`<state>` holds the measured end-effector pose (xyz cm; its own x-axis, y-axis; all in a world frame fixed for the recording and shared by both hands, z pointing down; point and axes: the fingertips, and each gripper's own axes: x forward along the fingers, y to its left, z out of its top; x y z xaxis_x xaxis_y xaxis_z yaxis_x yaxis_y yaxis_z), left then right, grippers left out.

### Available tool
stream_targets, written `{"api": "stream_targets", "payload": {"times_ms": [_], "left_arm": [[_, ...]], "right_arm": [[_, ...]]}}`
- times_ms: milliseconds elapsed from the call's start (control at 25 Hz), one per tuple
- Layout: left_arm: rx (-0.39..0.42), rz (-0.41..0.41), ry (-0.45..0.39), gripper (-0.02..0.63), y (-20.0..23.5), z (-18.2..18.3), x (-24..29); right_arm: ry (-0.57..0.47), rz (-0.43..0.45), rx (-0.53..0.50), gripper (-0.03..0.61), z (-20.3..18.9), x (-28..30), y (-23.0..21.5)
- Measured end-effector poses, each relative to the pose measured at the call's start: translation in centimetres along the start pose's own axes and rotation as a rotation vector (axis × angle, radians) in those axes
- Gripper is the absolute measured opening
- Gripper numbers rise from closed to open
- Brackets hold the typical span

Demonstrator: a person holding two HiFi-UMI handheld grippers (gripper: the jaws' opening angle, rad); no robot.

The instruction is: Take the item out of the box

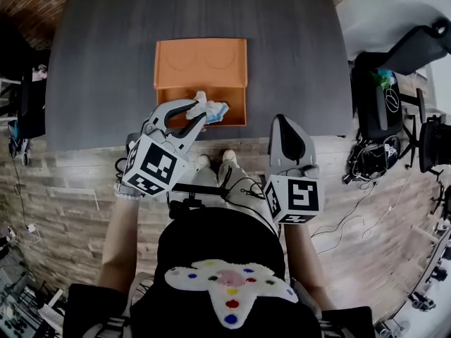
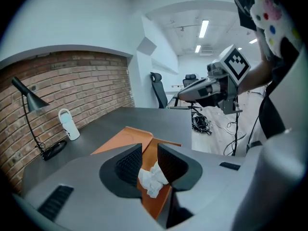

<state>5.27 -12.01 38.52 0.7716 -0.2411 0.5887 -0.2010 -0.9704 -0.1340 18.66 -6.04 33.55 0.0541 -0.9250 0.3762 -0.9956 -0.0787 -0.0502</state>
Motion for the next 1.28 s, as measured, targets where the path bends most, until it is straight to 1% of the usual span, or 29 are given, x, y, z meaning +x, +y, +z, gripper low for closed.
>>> {"api": "stream_targets", "payload": {"times_ms": [160,360,600,720,840,1080,1120,1200,1280], "left_arm": [[0.067,-0.066,0.075,0.084,-0.5,-2.1,1.7],[0.097,-0.133,0.13,0.083,-0.8,-4.1,3.3],[0.166,-0.199,0.236,0.083,-1.0,-6.7,5.5],[0.18,-0.236,0.281,0.084,-1.4,-7.7,6.5],[0.174,-0.272,0.323,0.084,-1.8,-8.7,7.1],[0.182,-0.276,0.398,0.083,-1.5,-11.2,7.3],[0.185,-0.276,0.402,0.072,-1.4,-11.4,7.4],[0.193,-0.279,0.403,0.025,-1.5,-11.3,7.8],[0.194,-0.287,0.4,0.013,-1.8,-10.8,8.3]], "right_arm": [[0.009,-0.021,0.01,0.009,-0.6,-0.4,-0.1],[0.025,-0.044,0.015,0.009,-1.4,-0.8,-0.4],[0.049,-0.068,0.024,0.009,-2.5,-1.2,-1.2],[0.059,-0.081,0.029,0.009,-2.9,-1.4,-1.8],[0.072,-0.092,0.033,0.009,-3.1,-1.6,-2.0],[0.093,-0.105,0.034,0.009,-4.1,-2.0,-1.1],[0.097,-0.105,0.038,0.009,-4.3,-2.0,-1.0],[0.103,-0.105,0.041,0.009,-4.5,-1.9,-1.4],[0.108,-0.104,0.037,0.009,-4.6,-1.8,-2.2]]}}
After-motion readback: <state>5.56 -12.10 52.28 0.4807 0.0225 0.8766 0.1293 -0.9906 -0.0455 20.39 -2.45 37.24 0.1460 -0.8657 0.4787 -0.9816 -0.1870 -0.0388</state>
